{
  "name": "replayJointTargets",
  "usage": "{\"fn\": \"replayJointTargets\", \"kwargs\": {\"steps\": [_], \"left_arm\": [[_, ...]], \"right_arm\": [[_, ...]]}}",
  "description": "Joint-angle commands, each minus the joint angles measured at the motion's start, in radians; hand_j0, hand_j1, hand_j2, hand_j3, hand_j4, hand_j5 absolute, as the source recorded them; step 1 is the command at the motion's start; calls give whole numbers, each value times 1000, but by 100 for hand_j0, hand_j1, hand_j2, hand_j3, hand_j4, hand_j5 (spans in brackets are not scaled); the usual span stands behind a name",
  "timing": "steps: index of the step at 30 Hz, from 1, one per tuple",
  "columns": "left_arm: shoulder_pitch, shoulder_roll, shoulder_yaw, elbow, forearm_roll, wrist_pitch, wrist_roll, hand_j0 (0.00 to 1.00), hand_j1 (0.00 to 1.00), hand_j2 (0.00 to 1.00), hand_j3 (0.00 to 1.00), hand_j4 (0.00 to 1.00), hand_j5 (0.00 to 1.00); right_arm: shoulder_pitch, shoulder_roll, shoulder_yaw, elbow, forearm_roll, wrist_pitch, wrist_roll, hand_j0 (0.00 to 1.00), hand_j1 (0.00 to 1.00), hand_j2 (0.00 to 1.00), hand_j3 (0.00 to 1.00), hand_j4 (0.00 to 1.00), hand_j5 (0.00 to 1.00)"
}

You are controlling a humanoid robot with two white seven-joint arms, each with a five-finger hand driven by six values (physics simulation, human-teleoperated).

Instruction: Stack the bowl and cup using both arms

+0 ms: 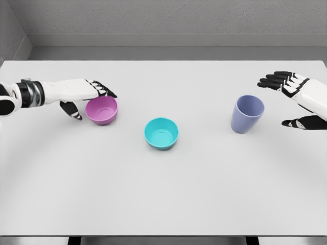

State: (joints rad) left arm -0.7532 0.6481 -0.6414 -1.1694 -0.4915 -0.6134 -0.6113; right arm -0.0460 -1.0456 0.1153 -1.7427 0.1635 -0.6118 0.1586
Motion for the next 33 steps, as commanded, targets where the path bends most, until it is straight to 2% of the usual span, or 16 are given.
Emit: {"fn": "replayJointTargets", "kwargs": {"steps": [1,5,33], "left_arm": [[-2,-4,2,5,5,3,0,100,100,100,100,100,100],[0,-19,0,8,4,3,0,100,100,100,100,100,100],[6,-54,-23,10,-19,3,0,99,99,99,99,99,99]], "right_arm": [[0,1,0,0,-7,1,-1,100,100,100,100,100,100],[0,18,0,0,-7,1,-1,100,100,100,100,100,100],[-5,10,-2,0,-7,1,-1,100,100,100,100,100,100]]}}
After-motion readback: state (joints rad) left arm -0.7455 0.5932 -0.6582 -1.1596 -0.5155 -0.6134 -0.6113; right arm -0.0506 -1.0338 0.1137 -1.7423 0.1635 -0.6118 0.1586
